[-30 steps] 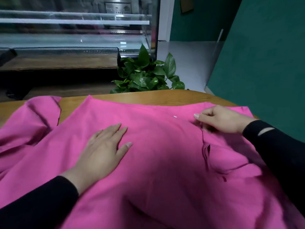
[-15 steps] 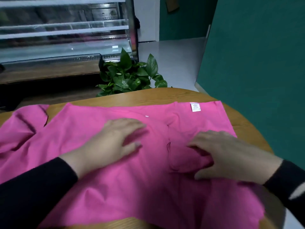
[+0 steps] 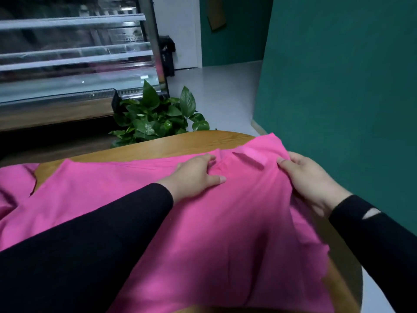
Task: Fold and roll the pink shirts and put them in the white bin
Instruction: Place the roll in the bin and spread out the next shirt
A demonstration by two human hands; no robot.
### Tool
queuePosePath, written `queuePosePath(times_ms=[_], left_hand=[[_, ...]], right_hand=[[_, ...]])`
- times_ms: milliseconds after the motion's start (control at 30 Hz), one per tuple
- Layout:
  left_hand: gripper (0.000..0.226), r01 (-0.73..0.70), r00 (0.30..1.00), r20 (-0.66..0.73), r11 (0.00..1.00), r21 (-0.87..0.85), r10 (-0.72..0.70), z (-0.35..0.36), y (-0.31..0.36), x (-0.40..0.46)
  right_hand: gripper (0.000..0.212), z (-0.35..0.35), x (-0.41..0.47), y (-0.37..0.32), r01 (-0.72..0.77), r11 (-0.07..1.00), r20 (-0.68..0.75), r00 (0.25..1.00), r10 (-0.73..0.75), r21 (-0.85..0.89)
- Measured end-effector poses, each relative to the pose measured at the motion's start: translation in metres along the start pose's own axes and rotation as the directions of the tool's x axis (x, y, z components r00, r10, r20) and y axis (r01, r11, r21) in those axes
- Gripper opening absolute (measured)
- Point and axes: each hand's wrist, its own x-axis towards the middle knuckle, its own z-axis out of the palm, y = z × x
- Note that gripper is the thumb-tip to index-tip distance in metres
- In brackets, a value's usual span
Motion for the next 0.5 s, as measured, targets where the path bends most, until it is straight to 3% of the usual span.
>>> queuePosePath(times_ms=[67, 100, 200, 300, 400, 500], left_hand=[[0.039, 0.012, 1.0, 0.024, 0.997, 0.077, -0.014, 0.003, -0.001, 0.015], [0.036, 0.029, 0.999, 0.025, 0.996, 0.086, -0.031, 0.003, -0.003, 0.02], [0.033, 0.017, 1.0, 0.017, 1.0, -0.016, -0.017, 0.005, -0.003, 0.039], [0.028, -0.03, 0.999, -0.03, 0.997, -0.066, 0.028, 0.001, 0.002, 0.05], [0.032, -0.038, 0.993, 0.111, 0.999, 0.0, 0.038, 0.002, 0.008, 0.061], [0.038, -0.099, 0.983, 0.161, 0.991, 0.094, 0.083, 0.005, 0.016, 0.069]], right_hand=[[0.024, -0.002, 0.008, 0.003, -0.037, 0.999, 0.018, 0.999, 0.036, 0.037], [0.026, -0.001, 0.011, 0.003, -0.043, 0.999, 0.016, 0.999, 0.043, 0.013], [0.063, -0.011, 0.029, 0.02, -0.077, 0.996, 0.012, 0.997, 0.077, -0.045], [0.048, -0.007, 0.031, 0.021, -0.12, 0.993, 0.019, 0.993, 0.12, 0.01], [0.031, -0.006, 0.03, 0.025, -0.158, 0.981, 0.058, 0.987, 0.153, 0.111], [0.04, -0.01, 0.027, 0.033, -0.184, 0.978, 0.089, 0.98, 0.176, 0.098]])
